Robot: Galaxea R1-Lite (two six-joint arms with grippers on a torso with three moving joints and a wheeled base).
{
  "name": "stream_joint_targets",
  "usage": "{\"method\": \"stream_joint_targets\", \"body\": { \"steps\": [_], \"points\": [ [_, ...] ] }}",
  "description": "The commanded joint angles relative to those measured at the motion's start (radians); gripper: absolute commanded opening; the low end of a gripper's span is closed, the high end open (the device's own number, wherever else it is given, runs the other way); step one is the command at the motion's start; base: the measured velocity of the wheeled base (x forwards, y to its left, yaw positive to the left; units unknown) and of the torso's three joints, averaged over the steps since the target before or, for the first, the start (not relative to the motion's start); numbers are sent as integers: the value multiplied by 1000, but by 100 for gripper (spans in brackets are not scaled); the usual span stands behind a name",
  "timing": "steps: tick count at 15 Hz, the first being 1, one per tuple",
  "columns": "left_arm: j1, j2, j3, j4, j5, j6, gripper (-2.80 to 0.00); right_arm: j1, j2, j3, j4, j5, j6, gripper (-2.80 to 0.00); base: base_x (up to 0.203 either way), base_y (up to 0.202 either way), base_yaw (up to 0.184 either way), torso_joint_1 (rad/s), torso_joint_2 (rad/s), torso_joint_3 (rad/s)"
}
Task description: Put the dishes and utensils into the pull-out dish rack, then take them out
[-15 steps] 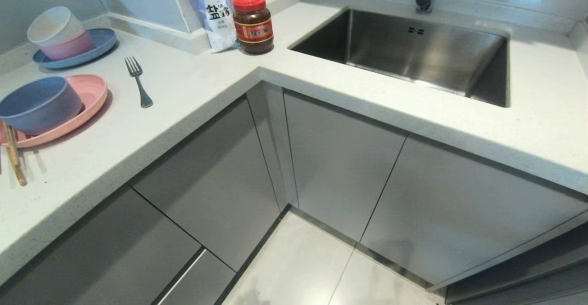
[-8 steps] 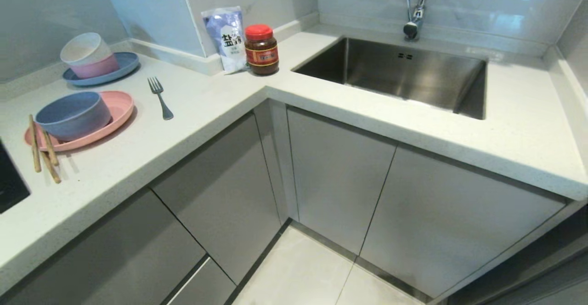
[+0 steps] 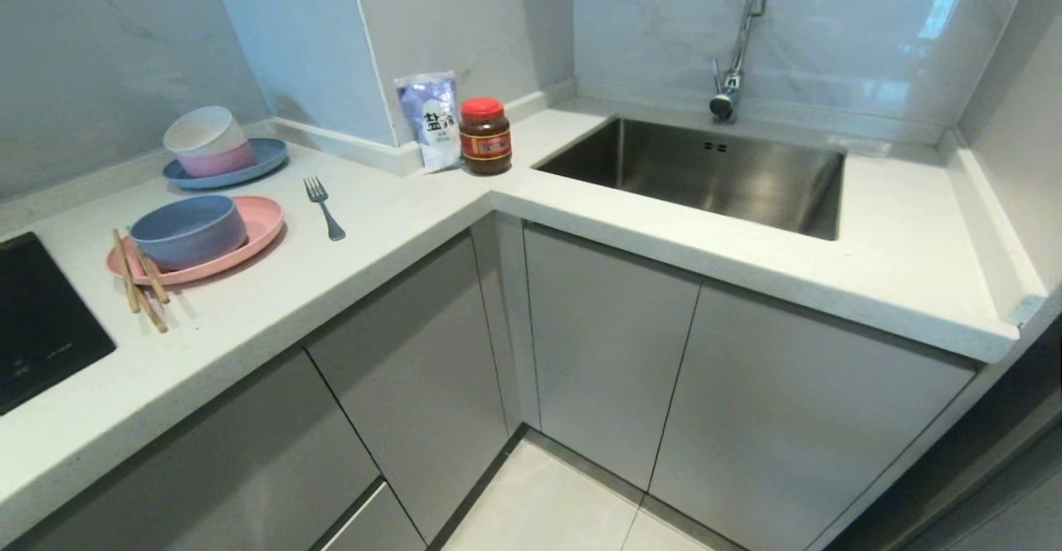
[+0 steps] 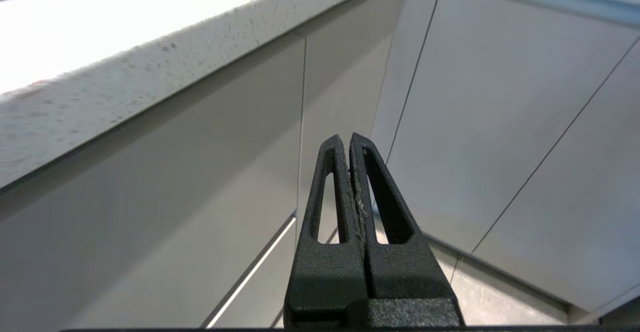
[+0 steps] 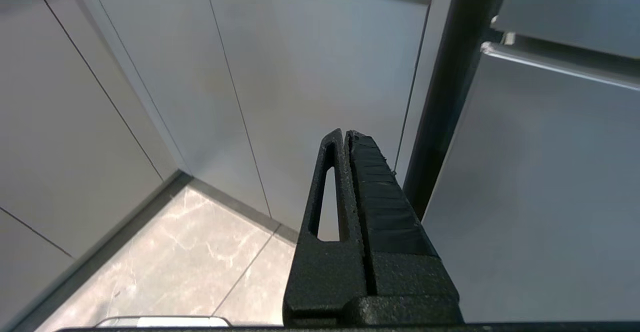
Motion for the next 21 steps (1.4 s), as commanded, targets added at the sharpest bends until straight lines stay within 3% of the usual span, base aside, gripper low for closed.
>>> {"method": "stream_joint_targets", "body": {
  "steps": [1,16,21],
  "points": [
    [0,2,25,-1,0,-2,-280,1,-4,2,-1,0,0,-280,0,0,0,-2,2,206],
    [0,1,25,-1,-2,4,-280,1,-4,2,-1,0,0,-280,0,0,0,3,1,204],
    [0,0,25,-1,3,-14,-280,-1,-4,2,-1,0,0,-280,0,0,0,2,2,53]
  ]
}}
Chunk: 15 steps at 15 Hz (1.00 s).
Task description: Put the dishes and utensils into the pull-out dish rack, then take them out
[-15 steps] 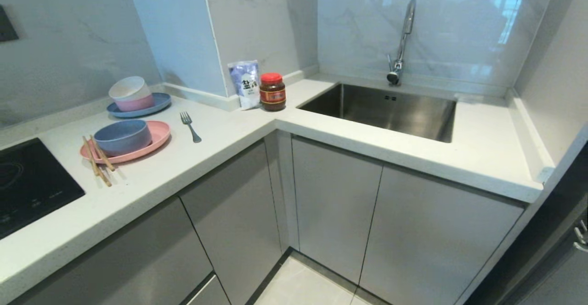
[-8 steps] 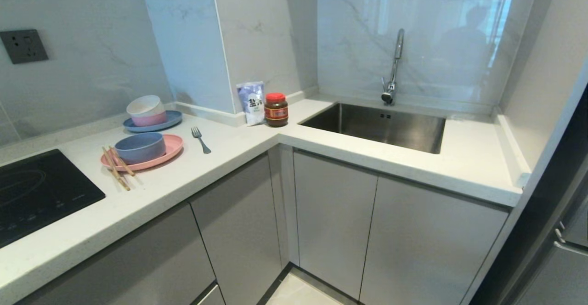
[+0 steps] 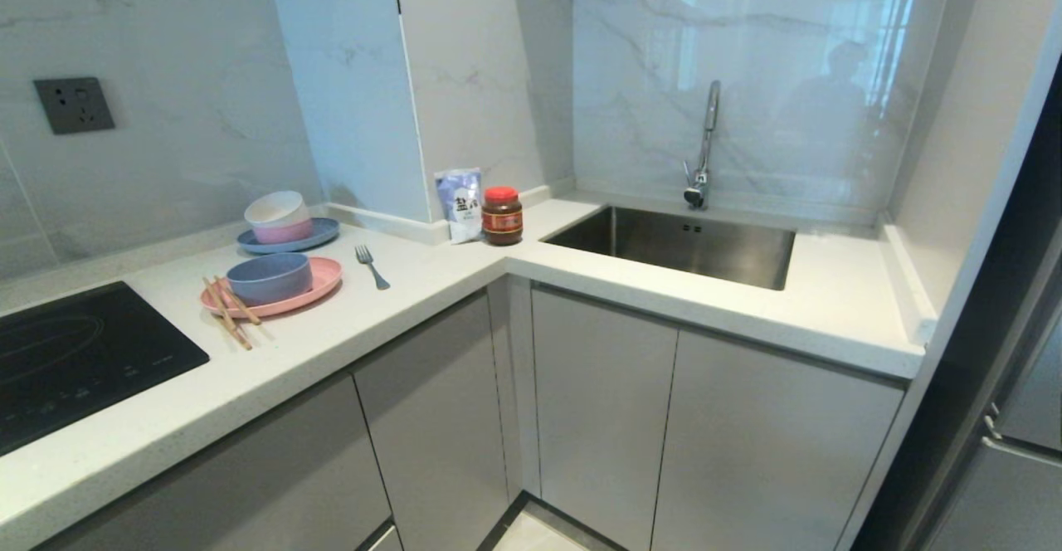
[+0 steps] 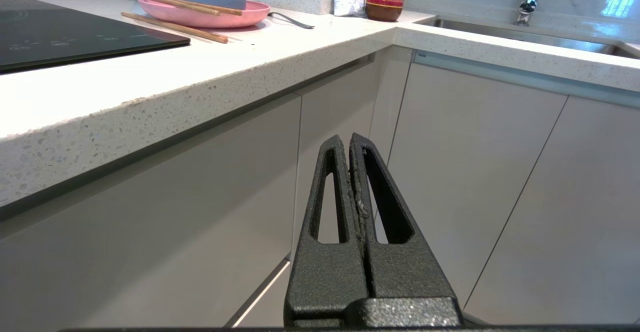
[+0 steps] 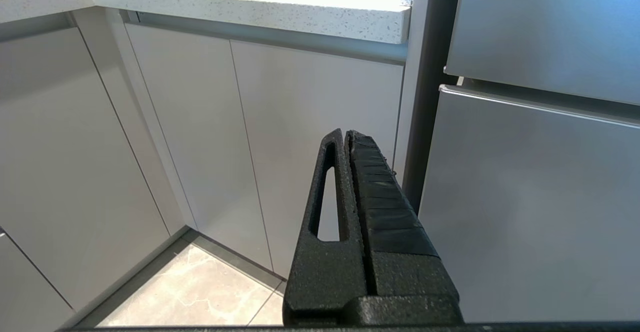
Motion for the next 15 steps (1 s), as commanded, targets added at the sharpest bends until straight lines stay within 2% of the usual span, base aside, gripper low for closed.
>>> {"method": "stream_joint_targets", "body": {
  "steps": [1,15],
  "points": [
    [0,0,25,-1,1,-1,-280,0,-4,2,-1,0,0,-280,0,0,0,0,0,0],
    [0,0,25,-1,1,-1,-280,1,-4,2,-1,0,0,-280,0,0,0,0,0,0]
  ]
}}
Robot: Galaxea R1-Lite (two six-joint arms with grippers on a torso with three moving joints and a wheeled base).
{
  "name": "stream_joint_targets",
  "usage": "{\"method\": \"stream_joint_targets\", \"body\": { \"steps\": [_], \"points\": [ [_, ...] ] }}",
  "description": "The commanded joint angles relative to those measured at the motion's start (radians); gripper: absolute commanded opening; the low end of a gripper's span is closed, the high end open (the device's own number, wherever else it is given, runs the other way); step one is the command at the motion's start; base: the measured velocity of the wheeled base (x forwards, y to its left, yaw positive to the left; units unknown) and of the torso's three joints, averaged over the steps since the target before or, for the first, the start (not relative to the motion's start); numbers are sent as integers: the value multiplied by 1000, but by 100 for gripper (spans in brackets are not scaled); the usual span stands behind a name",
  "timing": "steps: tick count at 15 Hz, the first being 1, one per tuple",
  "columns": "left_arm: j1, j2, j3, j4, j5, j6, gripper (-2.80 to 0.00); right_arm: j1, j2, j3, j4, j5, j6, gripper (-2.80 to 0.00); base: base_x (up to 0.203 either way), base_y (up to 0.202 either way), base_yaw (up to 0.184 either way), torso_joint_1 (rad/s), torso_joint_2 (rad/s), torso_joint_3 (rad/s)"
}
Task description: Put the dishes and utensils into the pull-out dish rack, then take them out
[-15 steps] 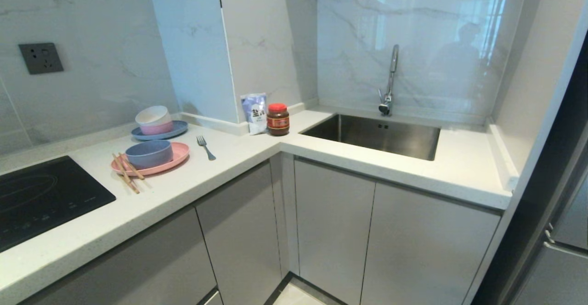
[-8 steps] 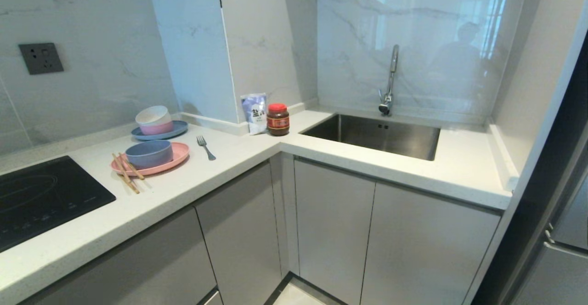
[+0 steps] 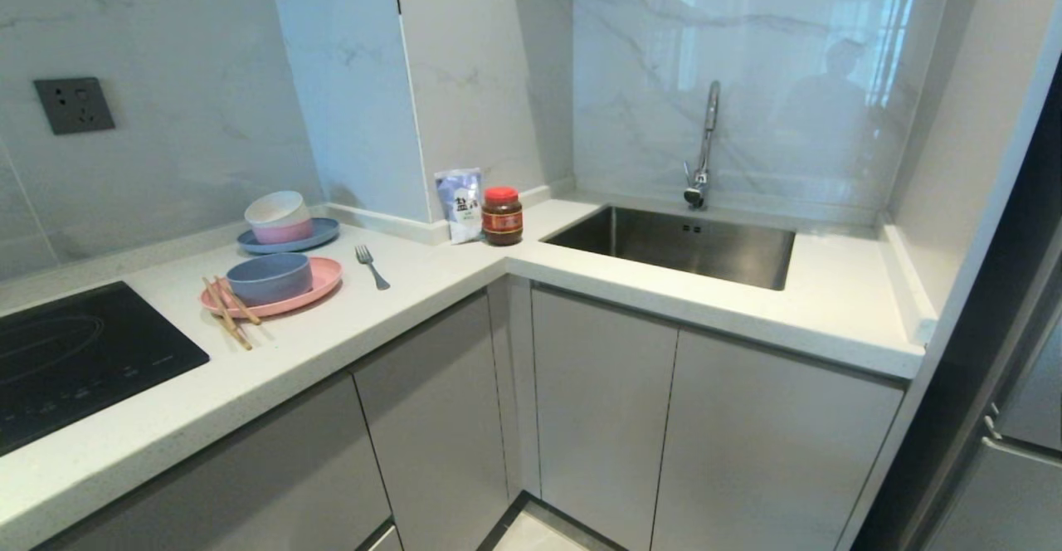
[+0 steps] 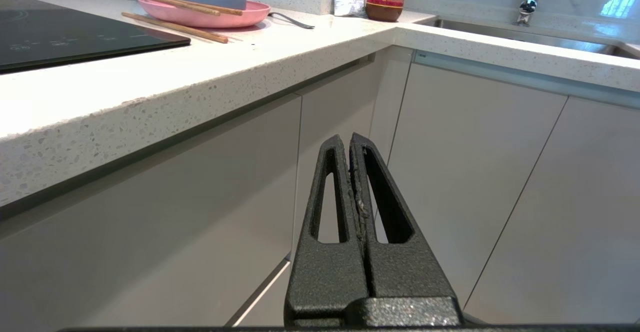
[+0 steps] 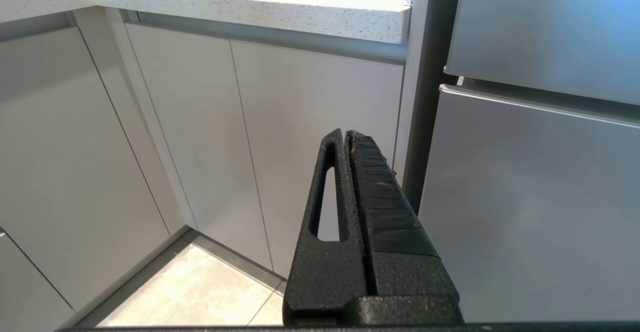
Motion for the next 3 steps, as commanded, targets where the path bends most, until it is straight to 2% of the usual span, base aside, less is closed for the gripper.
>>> {"method": "stream_joint_targets", "body": {
  "steps": [1,3],
  "points": [
    [0,0,25,-1,1,-1,-280,0,-4,2,0,0,0,-280,0,0,0,0,0,0],
    [0,0,25,-1,1,-1,-280,0,-4,2,-1,0,0,-280,0,0,0,0,0,0]
  ]
}}
